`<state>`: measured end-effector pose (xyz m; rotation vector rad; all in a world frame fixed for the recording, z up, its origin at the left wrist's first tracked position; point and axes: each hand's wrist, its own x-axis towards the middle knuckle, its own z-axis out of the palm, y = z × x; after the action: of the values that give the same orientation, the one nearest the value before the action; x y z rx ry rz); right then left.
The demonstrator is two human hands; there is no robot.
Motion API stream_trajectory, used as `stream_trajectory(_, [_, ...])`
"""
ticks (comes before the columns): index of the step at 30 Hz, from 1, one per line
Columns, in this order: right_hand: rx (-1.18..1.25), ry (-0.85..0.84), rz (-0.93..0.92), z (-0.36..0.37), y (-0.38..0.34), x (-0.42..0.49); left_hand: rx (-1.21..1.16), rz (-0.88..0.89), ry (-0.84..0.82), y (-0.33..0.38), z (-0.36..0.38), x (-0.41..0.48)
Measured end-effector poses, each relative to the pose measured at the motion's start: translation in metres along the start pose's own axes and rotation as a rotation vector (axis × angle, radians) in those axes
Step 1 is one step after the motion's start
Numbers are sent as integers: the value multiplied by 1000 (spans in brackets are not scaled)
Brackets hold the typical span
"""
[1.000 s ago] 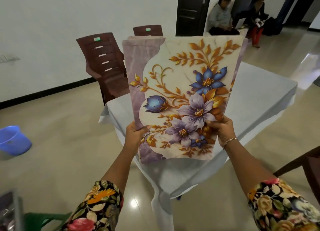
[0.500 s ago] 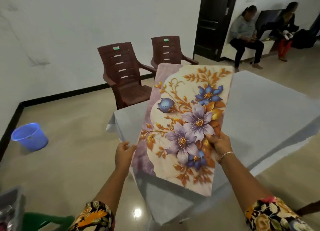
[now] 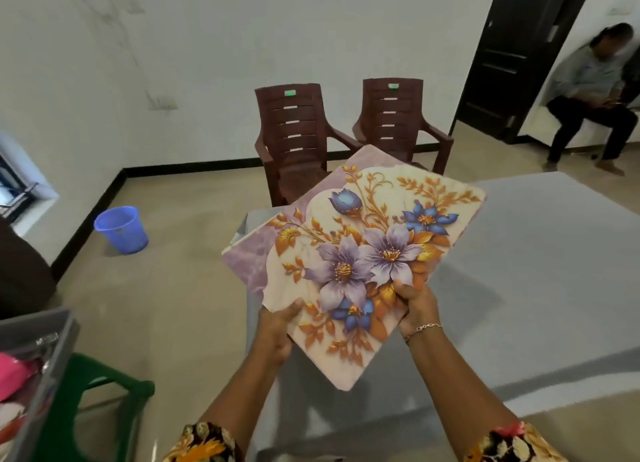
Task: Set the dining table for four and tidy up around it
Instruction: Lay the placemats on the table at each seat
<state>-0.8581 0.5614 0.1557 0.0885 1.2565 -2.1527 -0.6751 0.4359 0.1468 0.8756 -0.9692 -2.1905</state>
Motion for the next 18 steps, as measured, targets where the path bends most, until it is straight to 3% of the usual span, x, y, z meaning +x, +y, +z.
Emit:
stream_trajectory(7, [242, -54, -47, -49, -71, 27, 196, -24, -28, 50, -30, 5])
stream_trajectory(18, [-687, -25, 263, -110, -99, 43, 543, -134, 190, 41, -55, 9])
